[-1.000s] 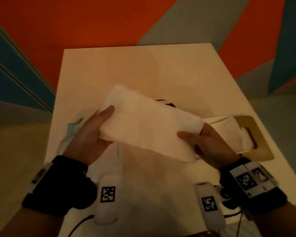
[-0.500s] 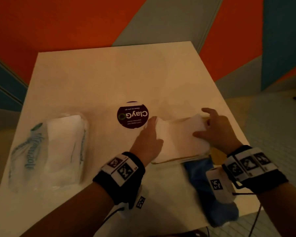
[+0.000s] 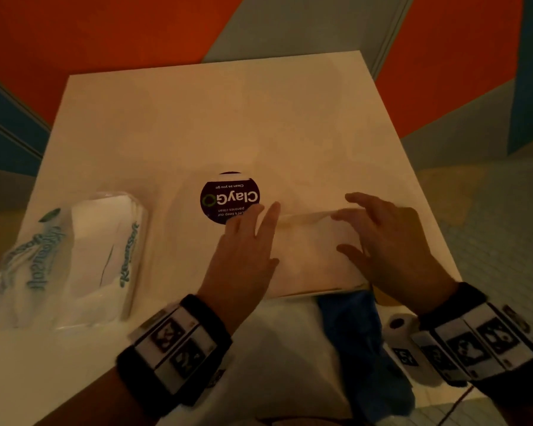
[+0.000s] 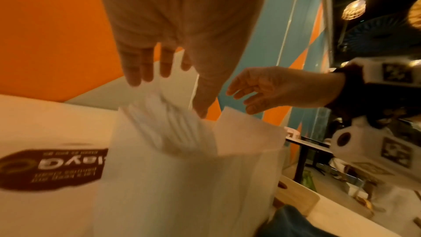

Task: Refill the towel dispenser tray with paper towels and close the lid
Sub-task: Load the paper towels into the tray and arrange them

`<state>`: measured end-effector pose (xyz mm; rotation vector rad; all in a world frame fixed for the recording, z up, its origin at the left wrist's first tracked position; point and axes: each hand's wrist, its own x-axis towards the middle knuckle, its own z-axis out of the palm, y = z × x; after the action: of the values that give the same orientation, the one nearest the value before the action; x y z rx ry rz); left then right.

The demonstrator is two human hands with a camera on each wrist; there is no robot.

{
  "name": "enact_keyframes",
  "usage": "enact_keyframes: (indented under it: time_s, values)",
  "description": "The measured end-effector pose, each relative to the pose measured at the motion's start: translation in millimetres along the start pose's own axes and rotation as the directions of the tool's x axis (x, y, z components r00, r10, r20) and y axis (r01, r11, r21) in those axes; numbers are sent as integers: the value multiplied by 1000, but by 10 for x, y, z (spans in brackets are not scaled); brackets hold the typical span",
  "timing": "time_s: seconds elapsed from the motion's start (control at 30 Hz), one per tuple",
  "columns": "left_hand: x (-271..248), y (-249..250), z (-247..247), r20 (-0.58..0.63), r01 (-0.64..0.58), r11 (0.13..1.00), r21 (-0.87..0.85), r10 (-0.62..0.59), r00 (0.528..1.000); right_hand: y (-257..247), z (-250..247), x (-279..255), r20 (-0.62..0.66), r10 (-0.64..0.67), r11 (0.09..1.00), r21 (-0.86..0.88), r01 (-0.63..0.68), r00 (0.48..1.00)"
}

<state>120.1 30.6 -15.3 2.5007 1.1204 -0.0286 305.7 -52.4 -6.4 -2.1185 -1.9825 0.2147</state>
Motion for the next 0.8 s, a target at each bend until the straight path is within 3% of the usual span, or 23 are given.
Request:
enact_keyframes:
  time_s: [0.07,0.1,0.13,0.2,0.27,0.4,0.63,0.67,0.7,0.77,0.8]
  values:
    - [-30,-49,-90,-23,-208,959,192,217,976,111,-37,-54,61,-205,976,-58,209,977]
    - [-27,-78,-109,50,-313,897,312,313,948,182,-11,-67,134,-301,945,-90,315,944]
    - [-14,-115,-112,214,-395,831,392,336,917,233,12,-65,240,-362,911,-115,396,901]
    - [36,-201,-46,451,-471,771,428,270,851,297,75,-28,423,-387,847,-190,497,819]
    - [101,-247,5,508,-437,780,448,180,842,350,149,24,523,-338,829,-228,510,783]
    - [157,-234,136,525,-412,791,452,137,840,411,251,69,595,-240,876,-209,435,767]
    - [194,-217,128,534,-412,795,445,134,835,322,293,92,617,-158,895,-241,376,771]
    - [191,-211,110,532,-407,803,435,135,836,286,257,104,632,-130,935,-178,306,764]
    - [184,-205,94,524,-397,815,422,138,840,257,242,111,580,-104,974,-106,202,808]
    - [168,-180,67,480,-367,850,378,159,863,205,186,140,267,-111,993,74,95,957]
    - [158,-159,57,447,-355,869,345,181,876,210,175,151,132,-87,990,124,71,987]
